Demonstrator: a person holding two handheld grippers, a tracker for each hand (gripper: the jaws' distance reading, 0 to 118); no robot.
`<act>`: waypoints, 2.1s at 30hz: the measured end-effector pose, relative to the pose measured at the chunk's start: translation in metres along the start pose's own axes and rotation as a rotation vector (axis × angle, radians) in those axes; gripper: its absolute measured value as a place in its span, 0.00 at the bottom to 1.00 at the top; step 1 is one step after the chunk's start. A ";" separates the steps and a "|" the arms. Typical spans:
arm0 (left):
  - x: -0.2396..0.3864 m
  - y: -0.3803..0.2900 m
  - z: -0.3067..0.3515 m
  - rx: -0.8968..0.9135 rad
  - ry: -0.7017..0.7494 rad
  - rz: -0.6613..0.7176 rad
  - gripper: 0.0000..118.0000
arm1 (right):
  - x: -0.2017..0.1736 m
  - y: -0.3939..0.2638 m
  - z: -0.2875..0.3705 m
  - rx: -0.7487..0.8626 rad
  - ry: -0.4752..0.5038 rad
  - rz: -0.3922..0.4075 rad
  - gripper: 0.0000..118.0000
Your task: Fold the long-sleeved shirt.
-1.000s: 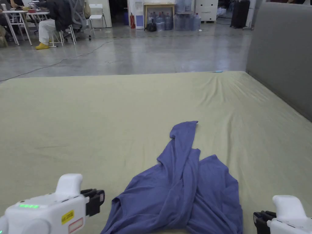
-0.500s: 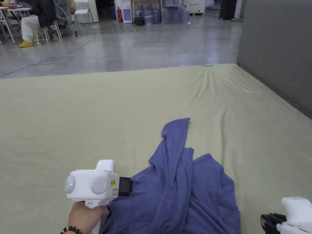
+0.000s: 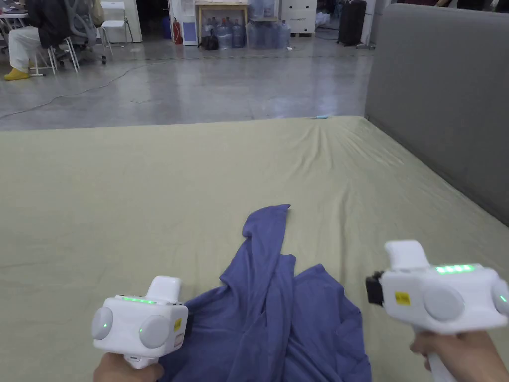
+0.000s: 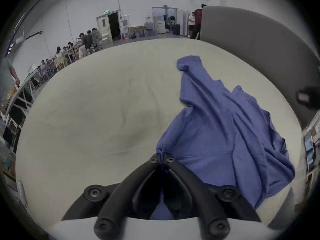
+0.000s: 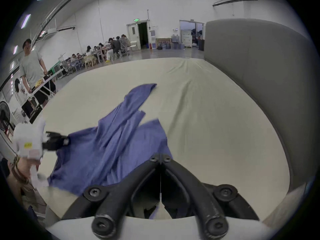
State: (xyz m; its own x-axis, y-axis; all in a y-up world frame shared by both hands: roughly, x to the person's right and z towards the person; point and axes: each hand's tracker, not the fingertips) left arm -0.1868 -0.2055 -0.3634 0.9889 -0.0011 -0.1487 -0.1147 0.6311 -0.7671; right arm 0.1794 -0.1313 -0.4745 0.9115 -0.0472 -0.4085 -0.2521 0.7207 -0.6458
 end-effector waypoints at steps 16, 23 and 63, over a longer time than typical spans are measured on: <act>-0.017 0.003 0.011 0.015 -0.068 0.116 0.00 | -0.034 0.063 -0.214 -0.465 -0.005 0.253 0.57; -0.025 0.007 -0.002 0.023 -0.052 0.127 0.00 | -0.055 0.043 -0.188 -0.387 -0.015 0.268 0.00; -0.160 0.400 0.285 0.747 0.205 0.200 0.00 | -0.001 0.468 0.125 0.554 -0.134 0.050 0.00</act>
State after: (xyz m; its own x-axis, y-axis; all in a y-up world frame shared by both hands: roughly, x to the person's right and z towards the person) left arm -0.3641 0.2685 -0.4688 0.9108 0.0697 -0.4069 -0.1220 0.9871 -0.1039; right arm 0.1007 0.2921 -0.6957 0.9452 0.0579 -0.3214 -0.1206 0.9765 -0.1785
